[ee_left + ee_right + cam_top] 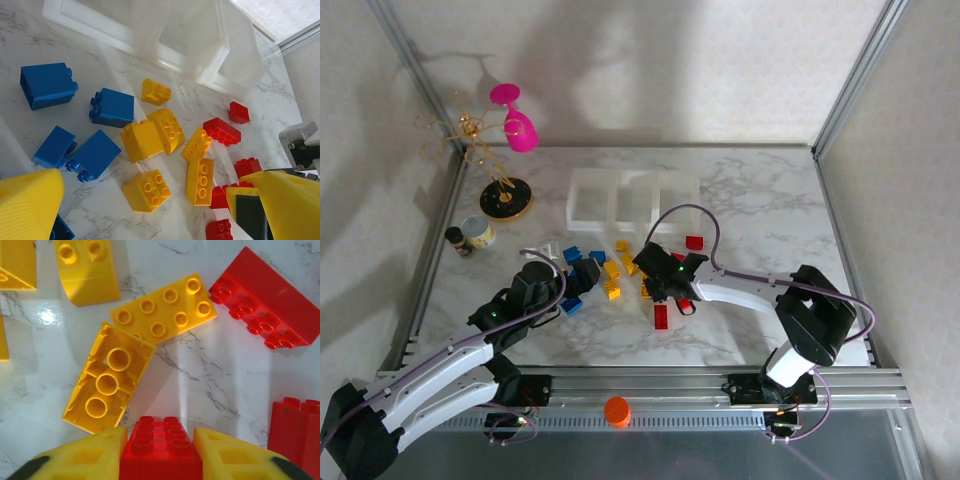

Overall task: Sort the legos into containers by color
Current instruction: Pick up the lego from the center of the table.

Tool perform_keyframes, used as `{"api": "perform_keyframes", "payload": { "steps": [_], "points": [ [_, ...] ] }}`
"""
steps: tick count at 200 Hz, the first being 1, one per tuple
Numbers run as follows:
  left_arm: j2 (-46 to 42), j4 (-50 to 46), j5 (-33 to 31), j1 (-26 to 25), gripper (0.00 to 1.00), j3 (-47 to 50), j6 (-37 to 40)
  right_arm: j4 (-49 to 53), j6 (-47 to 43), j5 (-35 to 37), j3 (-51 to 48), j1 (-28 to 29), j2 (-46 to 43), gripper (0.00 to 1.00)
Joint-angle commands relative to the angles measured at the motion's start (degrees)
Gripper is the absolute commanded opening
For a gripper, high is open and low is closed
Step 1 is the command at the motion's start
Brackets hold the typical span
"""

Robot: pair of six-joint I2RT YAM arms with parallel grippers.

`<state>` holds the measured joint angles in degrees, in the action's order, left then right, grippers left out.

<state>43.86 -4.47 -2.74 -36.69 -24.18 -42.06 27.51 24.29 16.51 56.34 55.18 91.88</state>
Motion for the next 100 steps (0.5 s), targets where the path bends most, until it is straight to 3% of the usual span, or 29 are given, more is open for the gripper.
{"api": "perform_keyframes", "payload": {
  "steps": [1, 65, 100],
  "points": [
    [-0.58, -1.24, -1.3, -0.49, 1.0, 0.37, 0.21, 1.89, -0.52, 1.03, 2.1, 0.36, 0.94, 0.26],
    [-0.6, -4.63, -3.92, -0.25, 1.0, -3.82, 2.41, 2.09, -1.98, -1.08, 10.34, 0.35, -2.49, 0.22],
    [0.04, -7.38, -7.23, 0.78, 1.0, -7.3, 3.03, -1.58, -3.94, 1.28, 17.78, 0.22, 1.38, 0.22]
  ]
}}
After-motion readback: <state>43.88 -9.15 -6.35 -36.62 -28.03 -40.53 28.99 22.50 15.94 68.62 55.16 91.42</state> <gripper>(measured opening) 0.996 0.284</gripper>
